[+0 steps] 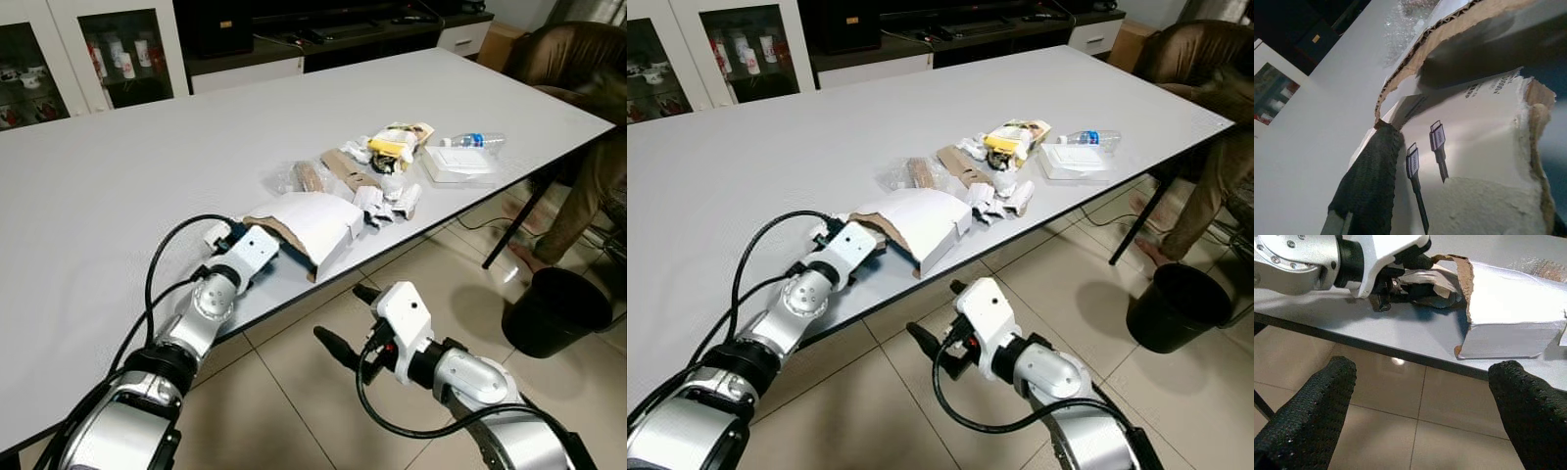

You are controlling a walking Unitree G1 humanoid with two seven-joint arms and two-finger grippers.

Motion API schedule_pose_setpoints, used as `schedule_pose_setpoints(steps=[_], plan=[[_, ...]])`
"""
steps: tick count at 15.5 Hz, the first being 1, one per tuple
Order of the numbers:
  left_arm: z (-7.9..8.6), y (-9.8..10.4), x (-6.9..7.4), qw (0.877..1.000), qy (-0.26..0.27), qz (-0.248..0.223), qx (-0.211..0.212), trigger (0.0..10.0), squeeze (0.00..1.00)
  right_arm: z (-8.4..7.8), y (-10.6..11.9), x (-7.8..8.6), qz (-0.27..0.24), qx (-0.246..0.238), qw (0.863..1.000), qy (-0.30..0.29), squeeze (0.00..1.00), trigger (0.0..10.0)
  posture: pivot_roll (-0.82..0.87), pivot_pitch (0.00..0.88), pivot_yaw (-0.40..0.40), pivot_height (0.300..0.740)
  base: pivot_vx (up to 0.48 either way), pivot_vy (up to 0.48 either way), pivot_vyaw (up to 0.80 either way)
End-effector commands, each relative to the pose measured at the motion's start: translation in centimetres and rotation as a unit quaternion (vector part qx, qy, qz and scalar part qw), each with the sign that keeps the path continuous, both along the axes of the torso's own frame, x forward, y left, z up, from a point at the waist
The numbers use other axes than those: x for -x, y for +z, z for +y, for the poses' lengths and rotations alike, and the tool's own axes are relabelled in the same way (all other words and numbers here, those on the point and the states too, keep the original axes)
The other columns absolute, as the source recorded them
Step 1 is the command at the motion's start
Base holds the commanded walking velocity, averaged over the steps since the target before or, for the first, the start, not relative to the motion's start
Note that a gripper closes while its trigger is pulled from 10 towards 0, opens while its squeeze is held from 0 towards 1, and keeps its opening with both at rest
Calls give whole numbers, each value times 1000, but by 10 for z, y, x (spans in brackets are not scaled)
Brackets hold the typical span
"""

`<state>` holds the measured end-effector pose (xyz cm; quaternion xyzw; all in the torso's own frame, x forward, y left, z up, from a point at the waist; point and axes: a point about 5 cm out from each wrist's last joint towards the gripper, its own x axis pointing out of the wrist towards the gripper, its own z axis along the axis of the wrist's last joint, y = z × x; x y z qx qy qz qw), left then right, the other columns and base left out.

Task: Picking trash to rubbish bin

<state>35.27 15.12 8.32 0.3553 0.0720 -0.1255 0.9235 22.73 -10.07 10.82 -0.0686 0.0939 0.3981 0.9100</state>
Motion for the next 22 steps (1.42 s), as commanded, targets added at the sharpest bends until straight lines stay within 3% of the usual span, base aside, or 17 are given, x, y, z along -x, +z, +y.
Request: schedule_pose_setpoints(steps=[1, 6, 11, 12, 13, 17, 20, 22], plan=[[3, -2, 0, 1000, 4, 11, -2, 0, 0, 2, 5, 1, -11, 0, 1000, 6, 0, 10000, -145, 0, -40, 740, 0, 0, 0], [8, -2, 0, 1000, 5, 11, -9, 0, 0, 5, 5, 0, -12, -3, 1000, 8, 0, 10000, -138, 0, -31, 740, 0, 0, 0], [22, -1, 4, 1000, 20, -9, -15, 0, 0, 12, 12, -7, -55, -6, 998, 1, 0, 10000, -127, 0, -35, 740, 0, 0, 0], [31, 2, 6, 999, 31, -25, -17, 0, 0, 17, 14, -14, -80, 2, 997, -2, 145, 10000, -127, 0, -35, 740, 0, 0, 0], [40, 6, 8, 998, 41, -38, -20, 0, 0, 21, 16, -22, -93, -4, 996, -7, 1000, 10000, -117, 0, -36, 740, 0, 0, 0], [61, 17, 25, 997, 34, -65, -13, 0, 0, 41, 14, -56, -160, 78, 984, 19, 1000, 10000, -103, 0, -46, 740, 0, 0, 0], [56, 23, 38, 997, -19, -74, -25, 0, 0, 52, 12, -74, -183, 115, 976, 27, 1000, 10000, -78, 0, -62, 740, 0, 0, 0], [39, 22, 46, 994, -70, -70, -36, 0, 0, 54, 20, -88, -189, 99, 977, -4, 1000, 10000, -73, 0, -62, 740, 0, 0, 0]])
